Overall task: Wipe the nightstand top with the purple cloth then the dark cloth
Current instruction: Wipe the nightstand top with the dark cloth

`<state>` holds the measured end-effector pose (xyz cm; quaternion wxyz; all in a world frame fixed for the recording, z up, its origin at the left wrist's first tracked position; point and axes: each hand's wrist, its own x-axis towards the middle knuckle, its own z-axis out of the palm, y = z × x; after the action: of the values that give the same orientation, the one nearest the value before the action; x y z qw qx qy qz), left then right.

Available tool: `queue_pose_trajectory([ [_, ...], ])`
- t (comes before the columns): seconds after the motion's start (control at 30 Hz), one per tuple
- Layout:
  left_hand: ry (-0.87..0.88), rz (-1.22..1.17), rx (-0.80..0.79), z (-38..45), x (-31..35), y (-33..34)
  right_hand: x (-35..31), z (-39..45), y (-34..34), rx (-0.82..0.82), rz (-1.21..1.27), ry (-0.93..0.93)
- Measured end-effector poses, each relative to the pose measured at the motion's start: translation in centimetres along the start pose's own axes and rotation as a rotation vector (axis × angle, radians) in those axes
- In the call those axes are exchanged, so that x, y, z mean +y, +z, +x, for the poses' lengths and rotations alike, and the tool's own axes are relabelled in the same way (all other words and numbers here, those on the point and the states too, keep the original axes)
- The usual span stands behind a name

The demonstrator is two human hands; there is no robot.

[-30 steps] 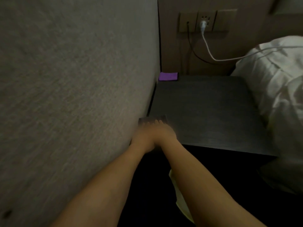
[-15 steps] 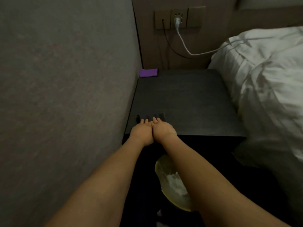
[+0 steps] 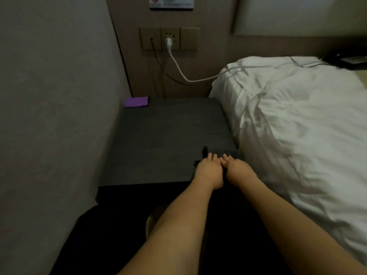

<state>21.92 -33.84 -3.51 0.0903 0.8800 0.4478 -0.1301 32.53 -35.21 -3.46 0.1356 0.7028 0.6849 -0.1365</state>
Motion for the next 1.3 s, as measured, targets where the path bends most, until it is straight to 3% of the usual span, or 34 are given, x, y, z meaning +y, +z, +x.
queue_pose_trajectory([
  [0.3,0.087,-0.024,-0.021,0.7,0.1,-0.5,0.8,-0.1,0.3,-0.024,0.041,0.081],
  [0.73,0.083,0.002,0.003,-2.0,0.9,0.9,-1.6,-2.1,1.6,-0.041,-0.003,0.156],
  [1.03,0.039,-0.021,0.052,-5.2,-4.3,1.7,-7.7,-1.6,1.1,-0.021,-0.015,0.096],
  [1.3,-0.136,-0.078,0.083,-9.9,-12.0,2.6,-16.8,0.1,0.3,0.019,-0.011,-0.066],
])
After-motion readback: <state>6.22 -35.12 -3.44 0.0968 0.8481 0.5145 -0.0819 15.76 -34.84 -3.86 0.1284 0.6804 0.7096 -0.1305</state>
